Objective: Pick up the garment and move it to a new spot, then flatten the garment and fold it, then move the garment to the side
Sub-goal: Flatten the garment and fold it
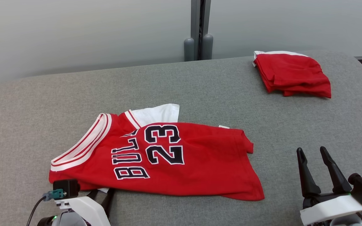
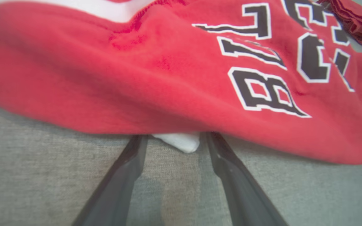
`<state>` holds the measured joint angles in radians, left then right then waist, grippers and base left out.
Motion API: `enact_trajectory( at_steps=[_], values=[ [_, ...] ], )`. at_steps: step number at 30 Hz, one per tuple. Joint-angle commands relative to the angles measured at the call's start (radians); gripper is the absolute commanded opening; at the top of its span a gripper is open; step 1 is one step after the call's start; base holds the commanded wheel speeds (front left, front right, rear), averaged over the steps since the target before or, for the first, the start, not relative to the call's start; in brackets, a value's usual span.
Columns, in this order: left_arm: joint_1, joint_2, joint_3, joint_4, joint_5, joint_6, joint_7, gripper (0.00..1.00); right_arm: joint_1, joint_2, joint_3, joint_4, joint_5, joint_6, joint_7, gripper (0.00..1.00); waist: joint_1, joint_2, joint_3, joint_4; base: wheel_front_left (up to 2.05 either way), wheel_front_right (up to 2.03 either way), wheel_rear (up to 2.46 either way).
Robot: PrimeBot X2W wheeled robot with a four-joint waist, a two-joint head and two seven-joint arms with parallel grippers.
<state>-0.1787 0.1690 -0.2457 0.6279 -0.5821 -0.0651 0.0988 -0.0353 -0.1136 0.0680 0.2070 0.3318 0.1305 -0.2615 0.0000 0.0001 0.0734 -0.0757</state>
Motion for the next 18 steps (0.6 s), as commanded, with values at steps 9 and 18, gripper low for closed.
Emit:
enact_trajectory(
  at_steps=[9, 18],
  values=[
    [-0.029, -0.005, -0.021, 0.071, -0.012, -0.026, -0.01, 0.0, -0.005, 0.0, -0.007, 0.013, -0.008, 0.001, -0.004, 1.0, 0.0, -0.0001, -0.012, 0.017, 0.0, 0.0, 0.0],
    [0.046, 0.052, -0.038, -0.087, -0.012, -0.037, -0.004, 0.0, 0.026, -0.005, -0.027, 0.012, -0.004, 0.001, -0.004, 1.0, 0.0, -0.0001, -0.044, 0.082, 0.0, 0.0, 0.0]
  ],
)
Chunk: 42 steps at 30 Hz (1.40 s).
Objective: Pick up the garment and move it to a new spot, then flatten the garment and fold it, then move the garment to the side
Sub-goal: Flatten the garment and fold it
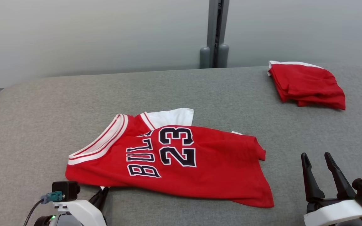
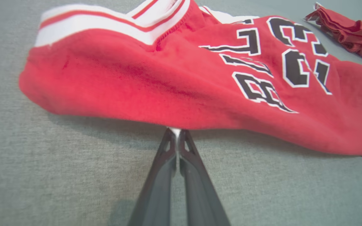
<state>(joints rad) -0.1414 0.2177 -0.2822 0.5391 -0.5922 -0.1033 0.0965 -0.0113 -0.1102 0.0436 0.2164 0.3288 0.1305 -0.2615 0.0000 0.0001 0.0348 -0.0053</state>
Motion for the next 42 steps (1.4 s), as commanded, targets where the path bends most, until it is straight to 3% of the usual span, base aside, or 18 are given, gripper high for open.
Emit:
enact_trajectory(
  at_steps=[1, 7, 12, 20, 26, 32, 34, 35, 36, 42],
  values=[
    [0.023, 0.016, -0.002, -0.031, -0.002, 0.006, 0.011, 0.0, 0.005, -0.009, -0.003, 0.002, -0.001, 0.001, -0.004, 1.0, 0.0, -0.0001, -0.008, 0.02, 0.0, 0.0, 0.0],
    [0.135, 0.086, -0.003, -0.252, -0.016, 0.037, 0.129, 0.0, 0.017, -0.01, -0.015, 0.006, 0.002, 0.001, -0.004, 1.0, 0.0, -0.0001, -0.018, 0.073, 0.0, 0.0, 0.0],
    [0.231, 0.147, 0.021, -0.439, -0.032, 0.096, 0.23, 0.0, 0.022, -0.013, -0.021, 0.008, 0.002, 0.001, -0.004, 1.0, 0.0, -0.0001, -0.029, 0.102, 0.0, 0.0, 0.0],
    [0.359, 0.211, 0.054, -0.633, -0.081, 0.162, 0.369, 0.0, 0.035, -0.024, -0.025, 0.019, 0.007, 0.001, -0.004, 1.0, 0.0, -0.0001, -0.037, 0.113, 0.0, 0.0, 0.0],
    [0.39, 0.227, 0.059, -0.644, -0.073, 0.2, 0.402, 0.0, 0.028, -0.032, -0.012, 0.049, 0.01, 0.001, -0.004, 1.0, 0.0, -0.0001, -0.037, 0.108, 0.0, 0.0, 0.0],
    [0.394, 0.214, 0.032, -0.555, -0.098, 0.18, 0.424, 0.0, 0.013, -0.04, 0.01, 0.083, 0.016, 0.001, -0.004, 1.0, 0.0, -0.0001, -0.041, 0.087, 0.0, 0.0, 0.0],
    [0.391, 0.209, 0.028, -0.536, -0.104, 0.174, 0.424, 0.2, 0.012, -0.041, 0.01, 0.091, 0.019, 0.001, -0.004, 1.0, 0.0, -0.0001, -0.042, 0.083, 0.0, 0.0, 0.0],
    [0.389, 0.207, 0.029, -0.53, -0.106, 0.176, 0.422, 0.44, 0.012, -0.042, 0.01, 0.094, 0.02, 0.001, -0.004, 1.0, 0.0, -0.0001, -0.043, 0.081, 0.0, 0.0, 0.0],
    [0.388, 0.209, 0.029, -0.525, -0.1, 0.182, 0.419, 0.98, 0.011, -0.043, 0.01, 0.097, 0.021, 0.001, -0.004, 1.0, 0.0, -0.0001, -0.043, 0.08, 0.0, 0.0, 0.0],
    [0.357, 0.217, 0.064, -0.54, -0.052, 0.216, 0.34, 1.0, 0.006, -0.04, 0.011, 0.089, 0.02, 0.001, -0.004, 1.0, 0.0, -0.0001, -0.048, 0.075, 0.0, 0.0, 0.0]
  ],
)
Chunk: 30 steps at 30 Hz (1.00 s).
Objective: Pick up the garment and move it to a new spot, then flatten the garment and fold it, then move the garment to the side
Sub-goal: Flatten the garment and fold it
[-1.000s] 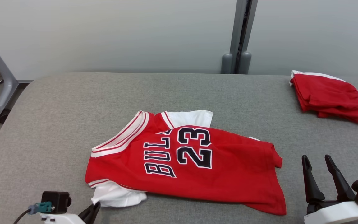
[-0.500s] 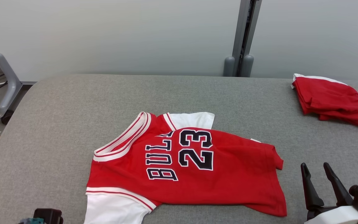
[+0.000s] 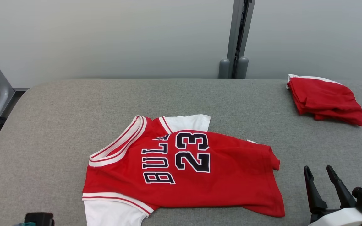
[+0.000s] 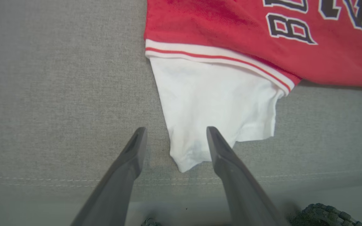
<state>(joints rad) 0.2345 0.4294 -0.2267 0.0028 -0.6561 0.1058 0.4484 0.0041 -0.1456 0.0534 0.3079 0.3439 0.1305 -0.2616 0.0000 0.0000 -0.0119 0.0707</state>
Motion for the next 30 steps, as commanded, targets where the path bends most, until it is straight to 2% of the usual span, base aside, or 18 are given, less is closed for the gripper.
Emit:
enact_trajectory(
  at_steps=[1, 5, 12, 23, 30],
  values=[
    [-0.025, 0.006, 0.016, -0.01, 0.022, 0.015, -0.032, 1.0, -0.01, -0.004, 0.001, -0.007, 0.003, 0.001, -0.004, 1.0, 0.0, 0.0, -0.002, -0.001, 0.0, 0.0, 0.0],
    [-0.044, -0.008, 0.043, -0.049, 0.066, 0.043, -0.139, 1.0, -0.002, -0.008, 0.003, -0.03, -0.002, 0.001, -0.004, 1.0, 0.0, 0.0, -0.006, -0.001, 0.0, 0.0, 0.0],
    [-0.091, -0.053, 0.078, -0.082, 0.121, 0.061, -0.352, 1.0, -0.001, -0.002, -0.014, -0.109, -0.021, 0.001, -0.004, 1.0, 0.0, 0.0, -0.015, -0.002, 0.0, 0.0, 0.0],
    [-0.141, -0.111, 0.076, -0.029, 0.165, 0.026, -0.609, 1.0, 0.005, 0.021, -0.042, -0.242, -0.056, 0.001, -0.004, 1.0, 0.0, 0.0, -0.024, -0.012, 0.0, 0.0, 0.0],
    [-0.145, -0.152, 0.057, 0.093, 0.18, -0.002, -0.69, 1.0, 0.046, 0.033, -0.037, -0.199, -0.065, 0.001, -0.004, 1.0, 0.0, 0.0, -0.025, -0.015, 0.0, 0.0, 0.0]
  ],
)
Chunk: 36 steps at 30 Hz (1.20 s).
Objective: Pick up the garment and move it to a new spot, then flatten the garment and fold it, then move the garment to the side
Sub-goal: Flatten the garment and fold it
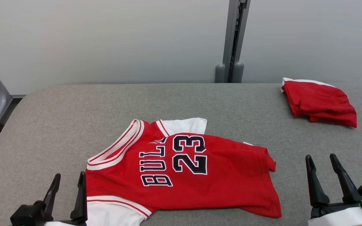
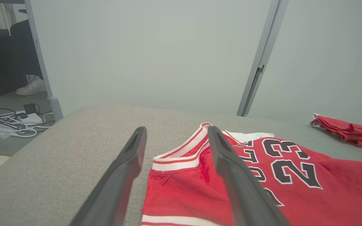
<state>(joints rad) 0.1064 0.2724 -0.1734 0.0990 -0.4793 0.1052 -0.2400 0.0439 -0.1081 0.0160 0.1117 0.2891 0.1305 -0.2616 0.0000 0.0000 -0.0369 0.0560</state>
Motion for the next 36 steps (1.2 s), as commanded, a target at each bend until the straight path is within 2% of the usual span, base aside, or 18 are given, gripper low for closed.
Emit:
enact_trajectory(
  at_steps=[1, 10, 28, 34, 36],
  values=[
    [-0.02, 0.0, 0.001, 0.011, 0.008, -0.007, -0.008, 1.0, 0.006, -0.005, 0.002, 0.005, -0.011, 0.001, -0.004, 1.0, 0.0, 0.0, 0.001, 0.0, 0.0, 0.0, 0.0],
    [-0.051, -0.016, 0.017, 0.071, 0.03, -0.039, -0.024, 1.0, -0.016, -0.016, 0.009, 0.01, -0.013, 0.001, -0.004, 1.0, 0.0, 0.0, 0.002, -0.003, 0.0, 0.0, 0.0],
    [-0.052, -0.05, 0.064, 0.081, 0.068, -0.078, -0.024, 1.0, -0.014, -0.015, -0.017, -0.001, -0.026, 0.001, -0.004, 1.0, 0.0, 0.0, 0.004, 0.0, 0.0, 0.0, 0.0],
    [-0.048, -0.058, 0.07, 0.096, 0.058, -0.094, -0.024, 1.0, -0.006, -0.029, 0.013, 0.043, -0.002, 0.001, -0.004, 1.0, 0.0, 0.0, 0.003, 0.002, 0.0, 0.0, 0.0],
    [-0.042, -0.056, 0.065, 0.107, 0.047, -0.101, -0.007, 1.0, 0.005, -0.048, 0.057, 0.092, 0.033, 0.001, 0.012, 1.0, 0.0, 0.0, 0.001, 0.003, 0.0, 0.0, 0.0]
  ],
)
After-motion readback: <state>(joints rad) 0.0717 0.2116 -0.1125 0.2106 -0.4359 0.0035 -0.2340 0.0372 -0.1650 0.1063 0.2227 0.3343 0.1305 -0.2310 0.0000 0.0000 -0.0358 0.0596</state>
